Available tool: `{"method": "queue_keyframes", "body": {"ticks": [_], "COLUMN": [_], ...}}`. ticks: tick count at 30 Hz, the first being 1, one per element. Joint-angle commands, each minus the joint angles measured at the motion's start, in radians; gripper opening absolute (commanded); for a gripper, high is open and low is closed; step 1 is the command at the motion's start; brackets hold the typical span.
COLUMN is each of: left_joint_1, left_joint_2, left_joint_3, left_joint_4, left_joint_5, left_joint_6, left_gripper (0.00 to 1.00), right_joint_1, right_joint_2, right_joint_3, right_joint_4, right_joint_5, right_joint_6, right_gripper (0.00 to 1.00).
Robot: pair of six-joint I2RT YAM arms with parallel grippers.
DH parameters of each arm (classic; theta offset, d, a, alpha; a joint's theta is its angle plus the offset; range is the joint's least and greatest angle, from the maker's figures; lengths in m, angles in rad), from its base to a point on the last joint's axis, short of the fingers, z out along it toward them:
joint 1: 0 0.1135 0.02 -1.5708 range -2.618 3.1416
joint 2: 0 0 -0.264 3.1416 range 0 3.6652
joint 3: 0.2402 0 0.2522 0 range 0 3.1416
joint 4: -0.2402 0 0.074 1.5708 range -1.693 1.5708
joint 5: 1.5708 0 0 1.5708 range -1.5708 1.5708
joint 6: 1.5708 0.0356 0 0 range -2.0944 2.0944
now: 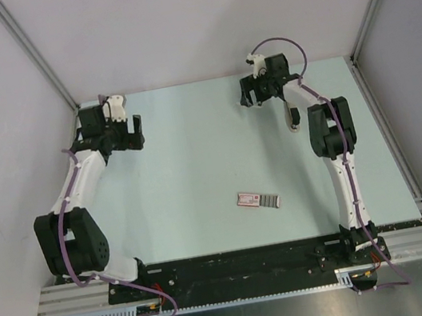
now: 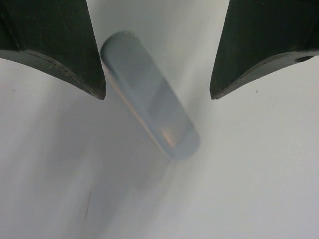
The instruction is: Unload the staples from the stapler
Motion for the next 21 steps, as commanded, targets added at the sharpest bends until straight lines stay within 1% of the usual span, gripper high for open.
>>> {"method": "queue_keyframes", "body": {"ticks": [1,4,6,11,14,15,21], "left_joint_1": [-0.004,-0.004,-0.004,-0.004,-0.033,-0.038,-0.057], "left_joint_2": [-0.056,-0.070,-0.078,-0.093,-0.102,-0.107,-0.159], "left_joint_3": [-0.021,-0.037,-0.048,-0.073,-0.091,-0.097,-0.145], "left_joint_4": [0.026,0.026,0.026,0.030,0.032,0.033,0.033], "left_joint_5": [-0.010,-0.019,-0.024,-0.030,-0.034,-0.035,-0.038], "left_joint_6": [0.017,0.029,0.034,0.040,0.039,0.039,0.047], "left_gripper": [1.00,1.00,1.00,1.00,0.99,0.99,1.00], "right_joint_1": [-0.006,-0.005,0.000,0.042,0.082,0.094,0.179], "right_joint_2": [-0.084,-0.094,-0.102,-0.133,-0.151,-0.158,-0.198], "right_joint_3": [-0.046,-0.064,-0.074,-0.101,-0.108,-0.110,-0.137], "right_joint_4": [-0.002,-0.013,-0.028,-0.044,-0.058,-0.061,-0.083], "right_joint_5": [-0.079,-0.074,-0.053,0.061,0.142,0.162,0.203], "right_joint_6": [0.016,0.010,-0.001,-0.052,-0.095,-0.101,-0.040], "right_gripper": [0.89,0.85,0.79,0.61,0.51,0.46,0.22]}}
